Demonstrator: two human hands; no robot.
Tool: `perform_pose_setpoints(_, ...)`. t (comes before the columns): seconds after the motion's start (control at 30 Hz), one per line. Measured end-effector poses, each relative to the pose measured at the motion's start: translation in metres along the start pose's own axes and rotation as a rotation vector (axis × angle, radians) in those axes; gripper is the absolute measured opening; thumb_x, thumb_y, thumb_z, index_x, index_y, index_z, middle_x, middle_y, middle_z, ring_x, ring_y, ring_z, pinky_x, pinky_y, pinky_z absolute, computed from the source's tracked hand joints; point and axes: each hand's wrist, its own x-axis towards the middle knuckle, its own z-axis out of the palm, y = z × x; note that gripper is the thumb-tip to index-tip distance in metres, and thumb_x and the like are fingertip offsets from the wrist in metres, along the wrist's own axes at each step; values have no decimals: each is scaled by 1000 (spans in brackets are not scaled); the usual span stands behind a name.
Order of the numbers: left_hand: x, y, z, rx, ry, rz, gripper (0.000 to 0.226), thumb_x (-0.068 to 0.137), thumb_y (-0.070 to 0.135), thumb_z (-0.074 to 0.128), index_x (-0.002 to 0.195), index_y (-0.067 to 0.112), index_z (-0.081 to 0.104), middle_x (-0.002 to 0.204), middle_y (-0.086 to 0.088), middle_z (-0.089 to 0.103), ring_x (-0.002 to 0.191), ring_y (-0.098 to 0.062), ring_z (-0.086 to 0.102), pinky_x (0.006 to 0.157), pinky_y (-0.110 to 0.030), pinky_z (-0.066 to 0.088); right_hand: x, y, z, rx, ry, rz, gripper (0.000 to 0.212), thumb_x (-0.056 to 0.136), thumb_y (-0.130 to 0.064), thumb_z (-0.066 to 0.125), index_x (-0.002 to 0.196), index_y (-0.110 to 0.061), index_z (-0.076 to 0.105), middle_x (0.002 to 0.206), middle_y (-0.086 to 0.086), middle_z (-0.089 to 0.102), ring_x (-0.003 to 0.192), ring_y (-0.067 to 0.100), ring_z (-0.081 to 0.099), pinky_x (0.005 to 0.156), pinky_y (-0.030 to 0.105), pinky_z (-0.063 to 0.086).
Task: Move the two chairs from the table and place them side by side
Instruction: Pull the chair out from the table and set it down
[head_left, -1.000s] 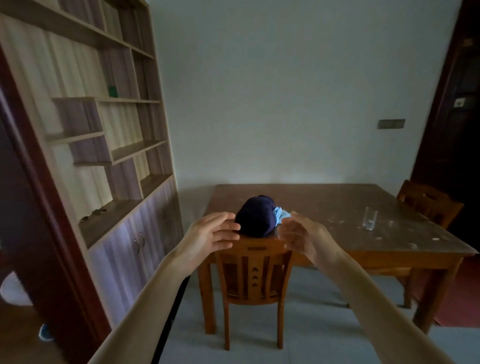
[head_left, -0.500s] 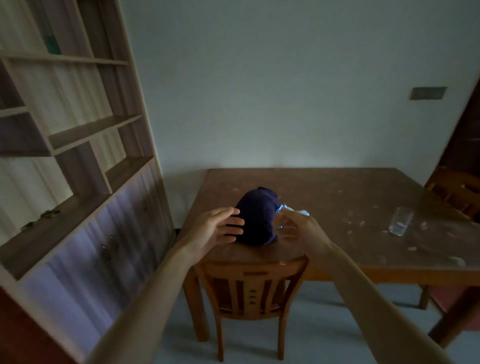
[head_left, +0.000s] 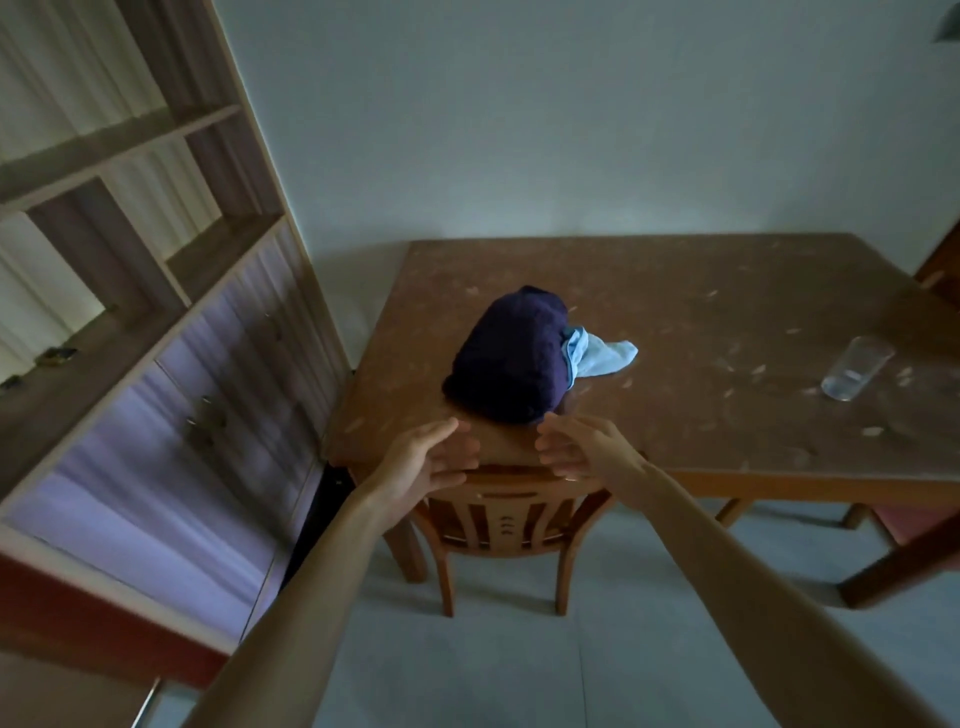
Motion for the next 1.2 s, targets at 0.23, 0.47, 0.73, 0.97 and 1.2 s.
perform_pose_setpoints(0.23,27,-8,-12,218,59,-5,17,89,31,57,91,18,68,85,-5,73,76,-17,71,61,-26,54,23,10,-3,-288,23,-9,25,85,-39,62,86,-14,67,76,1,70,66,14,65,62,27,52)
perform_pose_setpoints(0.47,39,-30,-20,1447,-2,405,61,71,59,65,118,23,53,124,4,54,117,-14,48,92,-30,42,40,45,-8,-1411,-36,-325,80,67,-53,70,132,-25,34,127,2,44,115,23,45,98,37,39)
perform_pose_setpoints(0.73,49,-60,-32,1590,0,280,70,67,50,72,127,22,47,126,5,57,116,-14,51,100,-28,34,66,65,-3,-1485,-76,-286,72,66,-45,75,121,-17,38,117,1,49,107,22,50,87,34,45)
perform_pose_setpoints(0.97,79,-59,-46,1686,-87,172,40,71,34,71,105,18,57,107,0,66,97,-20,62,80,-33,52,80,84,-27,-1461,-114,-191,59,74,-36,70,123,-19,41,121,1,57,110,22,56,88,35,48)
perform_pose_setpoints(1.2,107,-64,-57,1833,-221,170,24,81,29,66,99,14,61,103,-4,67,97,-23,62,82,-34,49,103,84,-38,-1477,-154,-209,49,81,-35,60,127,-33,43,119,-3,61,103,22,60,83,36,51)
